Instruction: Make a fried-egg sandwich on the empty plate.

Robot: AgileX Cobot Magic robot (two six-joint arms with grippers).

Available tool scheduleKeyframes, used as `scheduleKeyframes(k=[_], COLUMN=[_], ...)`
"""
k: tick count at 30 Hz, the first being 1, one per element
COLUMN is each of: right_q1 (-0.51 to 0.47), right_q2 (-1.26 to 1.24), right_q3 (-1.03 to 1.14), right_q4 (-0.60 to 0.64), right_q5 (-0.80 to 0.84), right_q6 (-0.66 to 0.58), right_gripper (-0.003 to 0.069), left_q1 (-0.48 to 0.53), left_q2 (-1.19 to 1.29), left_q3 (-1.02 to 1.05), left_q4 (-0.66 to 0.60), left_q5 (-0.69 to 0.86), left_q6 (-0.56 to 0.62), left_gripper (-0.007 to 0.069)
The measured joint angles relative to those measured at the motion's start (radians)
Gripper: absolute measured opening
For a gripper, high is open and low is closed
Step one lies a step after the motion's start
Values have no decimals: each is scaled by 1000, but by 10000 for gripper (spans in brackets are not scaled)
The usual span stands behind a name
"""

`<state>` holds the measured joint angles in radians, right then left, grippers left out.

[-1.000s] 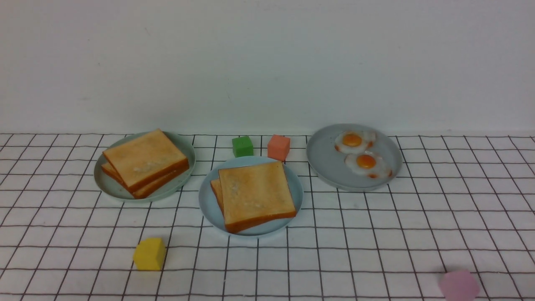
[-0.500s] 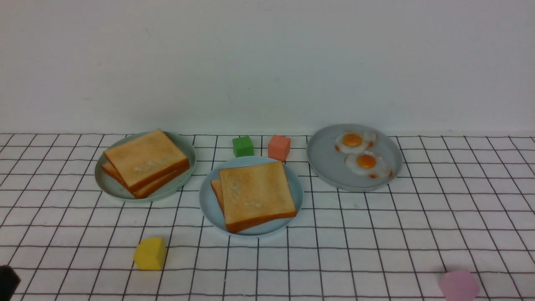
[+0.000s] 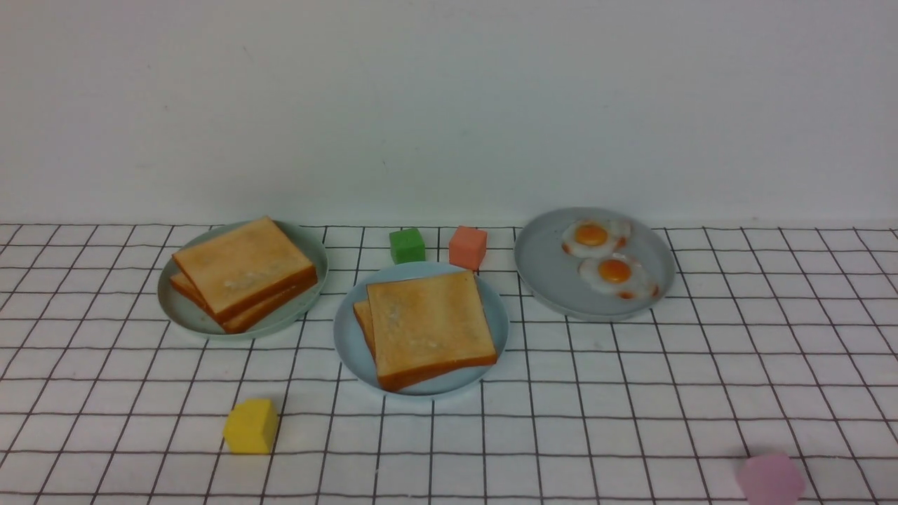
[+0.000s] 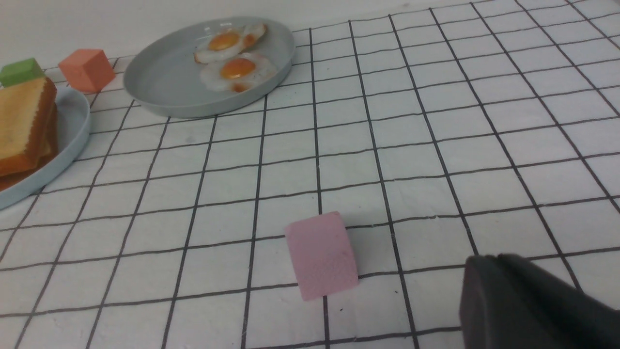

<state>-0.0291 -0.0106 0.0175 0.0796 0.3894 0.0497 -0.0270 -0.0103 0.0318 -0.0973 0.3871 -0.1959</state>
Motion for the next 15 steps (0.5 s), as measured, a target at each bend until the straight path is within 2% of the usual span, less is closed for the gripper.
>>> scheduleKeyframes(k=[15], right_q1=[0], right_q2=[0], right_q3=[0], right_q4=[0], right_q5=[0], right_q6=[0], right_gripper=[38], left_q1=[0], left_q2=[0], left_q3=[0], left_q4=[0], left_q5=[1], left_q6=[2], left_gripper=[-13])
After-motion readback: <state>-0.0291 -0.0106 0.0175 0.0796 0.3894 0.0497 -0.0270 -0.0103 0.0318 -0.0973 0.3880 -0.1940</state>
